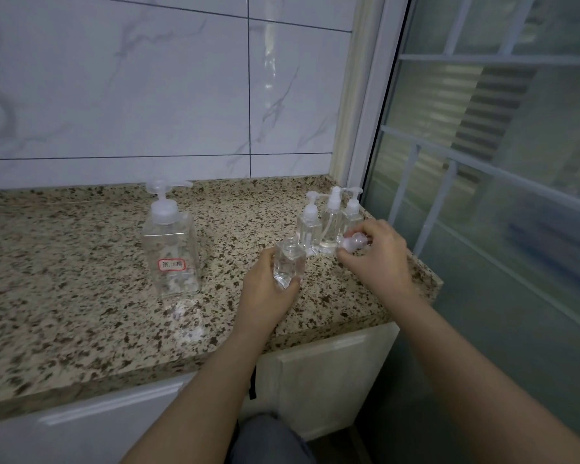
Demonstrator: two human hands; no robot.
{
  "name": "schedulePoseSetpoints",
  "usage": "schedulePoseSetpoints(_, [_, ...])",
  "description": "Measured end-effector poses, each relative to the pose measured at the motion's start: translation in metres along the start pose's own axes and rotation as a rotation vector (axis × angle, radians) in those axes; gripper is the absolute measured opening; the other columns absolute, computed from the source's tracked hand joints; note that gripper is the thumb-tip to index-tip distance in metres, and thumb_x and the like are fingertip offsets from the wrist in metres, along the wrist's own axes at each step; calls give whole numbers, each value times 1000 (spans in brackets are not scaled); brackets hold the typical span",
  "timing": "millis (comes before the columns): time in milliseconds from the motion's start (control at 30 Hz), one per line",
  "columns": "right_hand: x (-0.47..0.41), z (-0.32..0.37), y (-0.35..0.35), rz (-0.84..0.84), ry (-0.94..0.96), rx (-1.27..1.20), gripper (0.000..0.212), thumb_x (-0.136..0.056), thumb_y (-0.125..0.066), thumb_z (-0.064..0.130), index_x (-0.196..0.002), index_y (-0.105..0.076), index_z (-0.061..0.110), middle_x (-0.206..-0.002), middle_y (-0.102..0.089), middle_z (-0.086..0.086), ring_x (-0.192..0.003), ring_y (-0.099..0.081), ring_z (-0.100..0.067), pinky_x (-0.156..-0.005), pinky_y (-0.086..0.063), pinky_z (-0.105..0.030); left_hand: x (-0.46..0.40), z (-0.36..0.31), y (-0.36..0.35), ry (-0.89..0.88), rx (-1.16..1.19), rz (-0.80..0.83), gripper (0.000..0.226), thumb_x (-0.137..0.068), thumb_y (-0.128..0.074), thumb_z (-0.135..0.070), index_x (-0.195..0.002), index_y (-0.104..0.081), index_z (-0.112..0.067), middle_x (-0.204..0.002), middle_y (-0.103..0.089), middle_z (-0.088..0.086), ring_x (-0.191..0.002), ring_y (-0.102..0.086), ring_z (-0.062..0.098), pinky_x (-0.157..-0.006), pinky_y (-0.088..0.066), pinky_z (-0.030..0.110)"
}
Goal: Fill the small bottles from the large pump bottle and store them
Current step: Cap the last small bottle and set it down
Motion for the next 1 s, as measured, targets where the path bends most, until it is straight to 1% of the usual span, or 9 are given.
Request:
schedulePoseSetpoints(100, [3, 1, -10, 92, -97, -118, 26, -75, -85, 15, -97, -73, 20, -96, -68, 11, -87, -60, -1, -73, -46, -16, 0, 1, -1, -12, -4, 8, 53, -89, -71, -36, -135, -49, -22, -114, -64, -11, -100, -61, 5, -88, -52, 27])
schedulePoseSetpoints(233, [8, -1, -22, 161, -262, -364, 38, -74, -88, 13, -107, -69, 22, -102, -69, 9, -92, -66, -8, -76, -56, -25, 0, -1, -2, -36, -32, 15, 59, -90, -70, -28, -142, -43, -26, -117, -63, -12, -96, -62, 5, -87, -54, 30])
schedulePoseSetpoints(333, [11, 4, -29, 169, -352, -625, 44, -77, -86, 4, -114, -65, 15, -115, -71, 4, -102, -70, -10, -89, -60, -30, 1, -5, -3, -71, -37, 33, 64, -92, -68, -24, -149, -37, -28, -111, -64, -11, -75, -53, -2, -68, -44, 15])
schedulePoseSetpoints(400, [10, 12, -29, 156, -364, -757, 47, -78, -84, 0, -116, -62, 16, -114, -72, 1, -95, -74, -8, -85, -61, -26, 1, -4, -4, -71, -58, 48, 69, -94, -66, -24, -153, -31, -28, -108, -63, -11, -69, -49, -4, -62, -34, 7])
schedulePoseSetpoints(467, [6, 21, -23, 120, -340, -790, 49, -79, -84, 2, -117, -60, 21, -108, -73, 3, -87, -74, -3, -75, -59, -17, 1, -2, -6, -63, -64, 69, 72, -96, -64, -24, -156, -24, -25, -108, -61, -12, -70, -50, -4, -60, -35, 4])
schedulePoseSetpoints(533, [1, 29, -17, 87, -314, -809, 49, -81, -83, 4, -121, -59, 20, -108, -72, 4, -86, -73, 0, -72, -56, -13, 0, -1, -8, -58, -60, 81, 74, -97, -62, -25, -158, -20, -23, -114, -62, -10, -80, -55, 0, -67, -37, 5])
schedulePoseSetpoints(667, [-8, 45, -6, 23, -254, -883, 45, -85, -79, 3, -120, -57, 23, -111, -72, 5, -93, -74, -4, -76, -56, -15, -2, 4, -8, -27, -24, 74, 77, -96, -62, -25, -159, -18, -22, -125, -65, -5, -100, -61, 8, -84, -45, 20])
schedulePoseSetpoints(833, [-15, 58, 4, -24, -203, -928, 47, -83, -81, 2, -115, -59, 27, -114, -73, -1, -98, -75, -13, -87, -61, -29, -3, 9, -8, -10, -22, 52, 78, -94, -64, -28, -159, -20, -24, -119, -66, -4, -93, -63, 9, -77, -46, 20])
schedulePoseSetpoints(1000, [-16, 61, -1, -2, -200, -940, 46, -83, -81, 0, -116, -58, 23, -105, -74, 5, -94, -75, -10, -80, -59, -24, -4, 11, -8, -11, -18, 44, 78, -94, -65, -29, -158, -21, -24, -116, -66, -6, -87, -61, 7, -71, -43, 15])
Point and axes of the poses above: each hand's wrist, its own x-axis away from the middle knuckle, its own y-axis out of the back of the hand, z = x × y, the point moved 10 cm from there along -x, towards the middle knuckle
